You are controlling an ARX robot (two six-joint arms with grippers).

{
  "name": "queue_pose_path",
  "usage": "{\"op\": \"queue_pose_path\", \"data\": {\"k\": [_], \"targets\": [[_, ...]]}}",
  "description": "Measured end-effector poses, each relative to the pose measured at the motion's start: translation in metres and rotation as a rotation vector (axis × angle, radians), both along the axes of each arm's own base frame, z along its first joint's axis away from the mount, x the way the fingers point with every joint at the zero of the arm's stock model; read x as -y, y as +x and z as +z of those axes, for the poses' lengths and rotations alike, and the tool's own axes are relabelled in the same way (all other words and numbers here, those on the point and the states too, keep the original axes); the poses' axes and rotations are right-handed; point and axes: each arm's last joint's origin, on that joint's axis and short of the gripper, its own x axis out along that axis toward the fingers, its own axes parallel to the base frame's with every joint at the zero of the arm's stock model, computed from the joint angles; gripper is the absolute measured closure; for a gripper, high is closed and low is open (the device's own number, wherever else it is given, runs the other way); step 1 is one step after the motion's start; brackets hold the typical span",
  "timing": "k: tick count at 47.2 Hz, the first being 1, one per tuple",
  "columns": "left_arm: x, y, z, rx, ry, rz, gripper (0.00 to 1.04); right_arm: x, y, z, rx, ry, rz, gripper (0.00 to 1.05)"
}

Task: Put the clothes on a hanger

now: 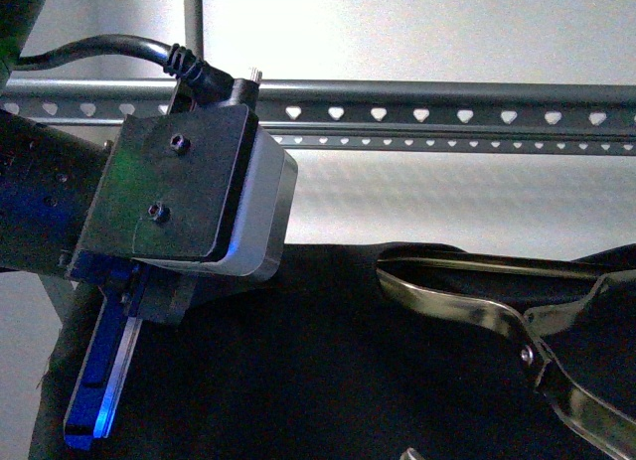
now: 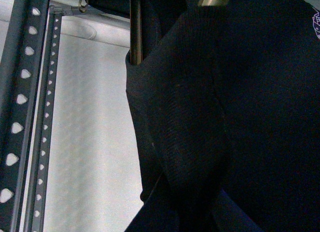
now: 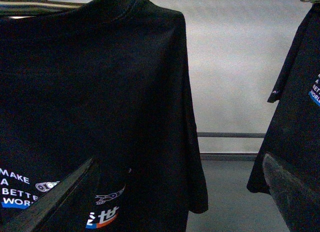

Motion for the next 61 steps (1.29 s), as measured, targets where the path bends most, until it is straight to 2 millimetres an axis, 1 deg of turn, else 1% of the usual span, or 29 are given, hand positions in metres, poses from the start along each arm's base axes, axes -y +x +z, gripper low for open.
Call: {"op": "queue_pose_path", "data": {"k": [5,7,9,10,11,13,15,18,20,22,23,24,26,27,28,29,32,35,36,41,43,48,52,61], "targets": [[0.000,0.000,0.000,0.000,0.000,0.000,1.01,0.000,0.000,0.000,-0.002,0.005,0.003,0.07],[0.000,0.000,0.000,0.000,0.000,-0.001,1.01,0.000,0.000,0.000,-0.050,0.051,0.043,0.07],[0.000,0.000,0.000,0.000,0.000,0.000,1.01,-0.002,0.000,0.002,-0.159,0.174,0.105,0.07],[0.000,0.000,0.000,0.000,0.000,0.000,1.01,-0.004,0.000,0.002,-0.228,0.268,0.136,0.07],[0.000,0.000,0.000,0.000,0.000,0.000,1.01,-0.005,0.001,0.005,-0.262,0.328,0.148,0.07],[0.000,0.000,0.000,0.001,0.000,-0.001,1.01,-0.006,0.001,0.007,-0.272,0.354,0.163,0.07],[0.000,0.000,0.000,0.001,0.000,-0.002,1.01,-0.007,0.002,0.012,-0.272,0.376,0.182,0.07],[0.000,0.000,0.000,0.001,0.000,-0.001,1.01,-0.010,0.004,0.030,-0.243,0.376,0.263,0.07],[0.000,0.000,0.000,0.001,0.000,0.000,1.01,-0.012,0.005,0.045,-0.210,0.327,0.322,0.07],[0.000,0.000,0.000,0.001,0.000,-0.001,1.01,-0.015,0.008,0.060,-0.192,0.233,0.394,0.07],[0.000,0.000,0.000,0.001,0.000,-0.001,1.01,-0.015,0.009,0.064,-0.187,0.203,0.416,0.07],[0.000,0.000,0.000,0.001,0.000,-0.001,1.01,-0.017,0.013,0.071,-0.161,0.100,0.453,0.07],[0.000,0.000,0.000,0.001,0.000,-0.001,1.01,-0.018,0.017,0.076,-0.145,0.027,0.476,0.07],[0.000,0.000,0.000,0.000,0.000,-0.001,1.01,-0.019,0.023,0.080,-0.121,-0.085,0.491,0.07],[0.000,0.000,0.000,0.000,0.000,-0.001,1.01,-0.018,0.027,0.083,-0.110,-0.137,0.491,0.07],[0.000,0.000,0.000,0.000,0.000,-0.001,1.01,-0.018,0.032,0.085,-0.091,-0.225,0.491,0.07],[0.000,0.000,0.000,0.000,0.000,-0.001,1.01,-0.017,0.042,0.090,-0.069,-0.366,0.490,0.07],[0.000,0.000,0.000,0.001,0.001,-0.001,1.01,-0.015,0.060,0.097,-0.044,-0.564,0.498,0.07],[0.000,0.000,0.000,0.001,0.001,-0.001,1.01,-0.014,0.069,0.101,-0.034,-0.652,0.496,0.07],[0.000,0.000,0.000,0.000,0.001,-0.001,1.01,-0.011,0.104,0.109,-0.022,-0.910,0.486,0.07],[0.000,0.000,0.000,0.000,0.001,-0.001,1.01,-0.010,0.116,0.112,-0.031,-0.968,0.480,0.07],[0.000,0.000,0.000,0.000,0.001,-0.001,1.01,-0.008,0.140,0.117,-0.053,-1.047,0.475,0.07],[0.000,0.000,0.000,0.000,0.001,-0.001,1.01,-0.008,0.156,0.114,-0.081,-1.071,0.483,0.07],[0.000,0.000,0.000,0.000,0.002,0.001,1.01,-0.011,0.183,0.106,-0.145,-1.076,0.507,0.08]]}}
